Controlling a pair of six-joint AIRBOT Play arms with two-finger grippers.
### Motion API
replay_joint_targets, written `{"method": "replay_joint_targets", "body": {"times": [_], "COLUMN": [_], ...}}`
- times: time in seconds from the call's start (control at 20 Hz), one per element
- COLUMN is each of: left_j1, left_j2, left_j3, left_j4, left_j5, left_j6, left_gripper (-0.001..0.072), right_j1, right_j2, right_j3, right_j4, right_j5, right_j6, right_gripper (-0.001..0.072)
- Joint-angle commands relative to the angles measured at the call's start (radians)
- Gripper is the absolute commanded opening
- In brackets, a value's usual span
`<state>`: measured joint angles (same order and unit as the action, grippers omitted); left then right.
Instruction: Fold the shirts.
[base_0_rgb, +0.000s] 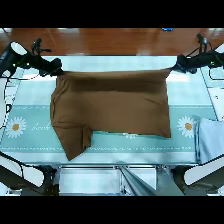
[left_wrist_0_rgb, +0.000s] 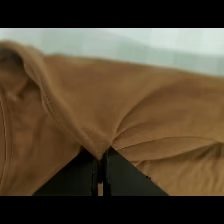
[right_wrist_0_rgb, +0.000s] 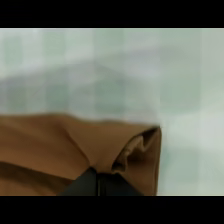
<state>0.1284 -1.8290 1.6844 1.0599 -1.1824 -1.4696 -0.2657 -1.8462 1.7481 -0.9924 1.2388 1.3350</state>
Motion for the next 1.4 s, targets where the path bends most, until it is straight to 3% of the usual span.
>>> {"method": "replay_joint_targets", "body": {"times": [0.0, 0.2, 0.75, 0.8, 0.85, 0.9, 1.05, 1.2, 1.25, 1.35], "left_j1": [0.028, 0.042, 0.07, 0.065, 0.064, 0.065, 0.111, 0.193, 0.227, 0.327], "left_j2": [-0.005, -0.005, -0.021, -0.022, -0.021, -0.02, 0.027, 0.224, 0.316, 0.484], "left_j3": [-0.035, -0.101, -0.101, -0.101, -0.101, -0.097, -0.105, -0.284, -0.404, -0.653], "left_j4": [-0.01, -0.002, 0.021, 0.021, 0.022, 0.027, 0.041, -0.018, -0.01, 0.076], "left_j5": [-0.169, -0.186, -0.244, -0.264, -0.319, -0.383, -0.52, -0.357, -0.285, -0.138], "left_j6": [0.071, 0.093, 0.126, 0.119, 0.119, 0.115, 0.1, 0.109, 0.145, 0.133], "left_gripper": [0.0025, 0.0025, 0.0026, 0.0065, 0.0345, 0.0507, 0.0509, 0.0508, 0.0508, 0.0508], "right_j1": [-0.006, -0.006, 0.014, 0.018, 0.018, 0.018, -0.019, -0.079, -0.101, -0.142], "right_j2": [-0.003, -0.003, -0.017, -0.023, -0.023, -0.019, 0.044, 0.214, 0.294, 0.491], "right_j3": [-0.039, -0.137, -0.141, -0.141, -0.141, -0.141, -0.14, -0.254, -0.349, -0.612], "right_j4": [-0.101, -0.104, -0.118, -0.119, -0.117, -0.109, -0.115, -0.172, -0.173, -0.174], "right_j5": [0.211, 0.217, 0.219, 0.202, 0.192, 0.193, 0.246, 0.222, 0.168, 0.009], "right_j6": [0.007, 0.007, 0.011, 0.02, 0.039, 0.05, 0.101, 0.14, 0.138, 0.141], "right_gripper": [0.0019, 0.0019, 0.002, 0.0104, 0.0323, 0.0415, 0.0417, 0.0417, 0.0416, 0.0417]}}
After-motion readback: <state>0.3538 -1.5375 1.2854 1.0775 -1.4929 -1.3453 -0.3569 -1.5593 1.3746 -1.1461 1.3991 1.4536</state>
